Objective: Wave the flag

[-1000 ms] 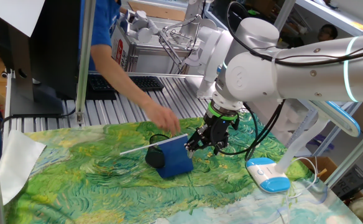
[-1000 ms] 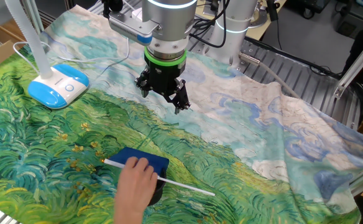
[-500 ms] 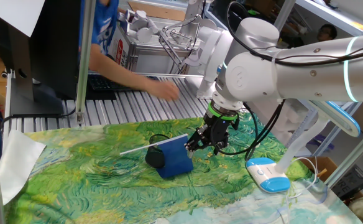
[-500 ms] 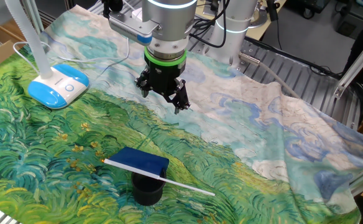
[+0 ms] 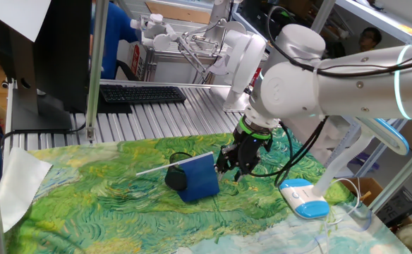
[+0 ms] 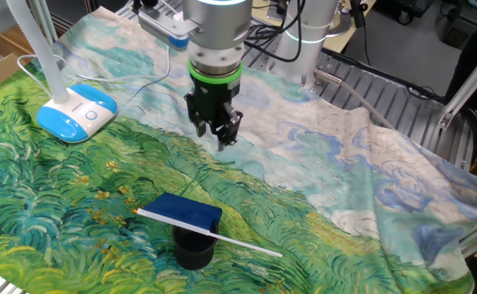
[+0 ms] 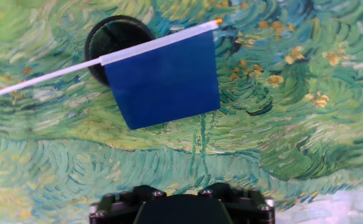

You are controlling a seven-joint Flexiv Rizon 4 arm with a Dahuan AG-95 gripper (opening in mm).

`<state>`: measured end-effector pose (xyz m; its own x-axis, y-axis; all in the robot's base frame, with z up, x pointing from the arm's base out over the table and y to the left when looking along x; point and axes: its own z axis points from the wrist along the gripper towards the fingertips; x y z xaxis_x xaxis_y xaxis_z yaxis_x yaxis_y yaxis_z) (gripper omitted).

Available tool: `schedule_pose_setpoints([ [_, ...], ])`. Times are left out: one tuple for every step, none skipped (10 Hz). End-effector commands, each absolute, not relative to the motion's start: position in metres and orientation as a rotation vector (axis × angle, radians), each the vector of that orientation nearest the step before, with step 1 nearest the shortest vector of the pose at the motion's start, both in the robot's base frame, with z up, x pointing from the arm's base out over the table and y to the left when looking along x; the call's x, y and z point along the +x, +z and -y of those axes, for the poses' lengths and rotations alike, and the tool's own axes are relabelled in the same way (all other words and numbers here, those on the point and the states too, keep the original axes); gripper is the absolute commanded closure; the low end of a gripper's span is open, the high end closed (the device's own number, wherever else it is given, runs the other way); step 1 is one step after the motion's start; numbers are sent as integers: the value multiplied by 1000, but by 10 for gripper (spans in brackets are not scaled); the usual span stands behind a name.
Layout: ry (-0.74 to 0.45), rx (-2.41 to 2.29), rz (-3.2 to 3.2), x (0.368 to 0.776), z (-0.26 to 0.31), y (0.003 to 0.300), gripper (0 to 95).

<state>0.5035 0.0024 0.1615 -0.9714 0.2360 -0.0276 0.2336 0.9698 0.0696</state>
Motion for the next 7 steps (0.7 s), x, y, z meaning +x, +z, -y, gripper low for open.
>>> schedule_pose_setpoints([
  [248,1083,-2860,513,-6,144,950],
  [244,1024,-2875,513,-7,145,950],
  [227,973,-2886,514,-8,147,950],
  [226,955,-2893,517,-7,148,950],
  [183,921,-2924,516,-8,152,950],
  [165,907,-2941,515,-8,154,950],
  [62,865,-2986,511,-13,163,950],
])
